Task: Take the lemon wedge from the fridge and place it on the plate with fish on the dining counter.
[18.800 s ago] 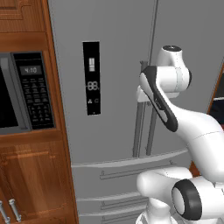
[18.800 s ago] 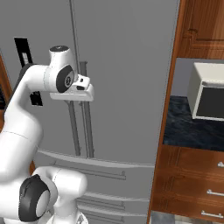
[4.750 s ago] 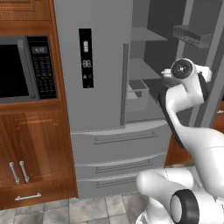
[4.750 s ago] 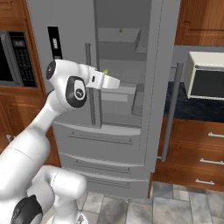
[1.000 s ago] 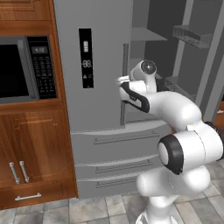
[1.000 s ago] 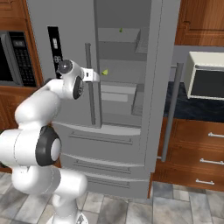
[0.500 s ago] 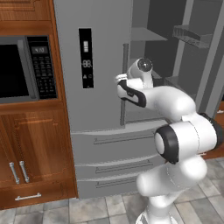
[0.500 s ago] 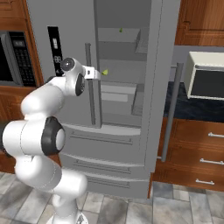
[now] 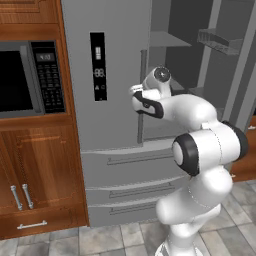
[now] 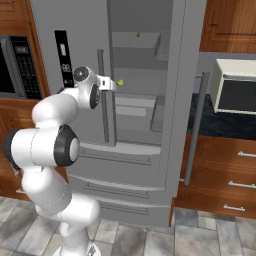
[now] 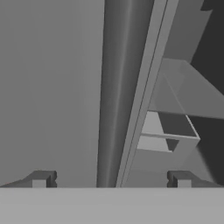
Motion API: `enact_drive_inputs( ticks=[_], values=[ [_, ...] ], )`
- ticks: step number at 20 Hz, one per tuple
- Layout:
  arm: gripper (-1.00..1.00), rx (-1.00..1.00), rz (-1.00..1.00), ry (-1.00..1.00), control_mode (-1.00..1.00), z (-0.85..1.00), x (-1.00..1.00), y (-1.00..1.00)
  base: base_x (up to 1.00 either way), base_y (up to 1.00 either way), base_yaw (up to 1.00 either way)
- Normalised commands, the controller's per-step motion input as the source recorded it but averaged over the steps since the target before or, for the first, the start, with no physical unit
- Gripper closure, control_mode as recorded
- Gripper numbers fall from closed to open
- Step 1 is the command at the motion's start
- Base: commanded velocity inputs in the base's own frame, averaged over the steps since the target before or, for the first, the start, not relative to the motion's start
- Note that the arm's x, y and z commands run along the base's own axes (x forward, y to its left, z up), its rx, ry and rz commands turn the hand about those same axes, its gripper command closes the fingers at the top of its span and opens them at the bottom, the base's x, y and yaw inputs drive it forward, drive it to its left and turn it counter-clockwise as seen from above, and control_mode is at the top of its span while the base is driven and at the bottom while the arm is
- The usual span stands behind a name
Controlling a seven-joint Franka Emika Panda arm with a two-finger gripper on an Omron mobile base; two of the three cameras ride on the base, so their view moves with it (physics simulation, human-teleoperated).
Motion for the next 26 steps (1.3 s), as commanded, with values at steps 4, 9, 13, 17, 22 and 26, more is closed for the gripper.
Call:
enact_drive_inputs(
  ticks=[4, 9, 13, 17, 22, 26],
  values=[
    [-1.0, 0.0, 0.0, -0.03, -1.0, -0.19, 0.29, 0.0, 0.0, 0.0, 0.0],
    [-1.0, 0.0, 0.0, 0.0, -1.0, -0.05, 0.36, 0.0, 0.0, 0.0, 0.0],
    [-1.0, 0.0, 0.0, 0.0, -1.0, -0.01, 0.53, 0.0, 0.0, 0.0, 0.0],
    [-1.0, 0.0, -0.01, 0.0, -1.0, 0.0, 0.45, 0.0, 0.0, 0.0, 0.0],
    [-1.0, 0.0, 0.0, 0.0, -1.0, -0.06, 0.35, 0.01, 0.0, 0.0, 0.0],
    [1.0, 0.0, 0.0, 0.0, -1.0, 0.0, 0.17, 0.0, 0.0, 0.0, 0.0]
  ],
)
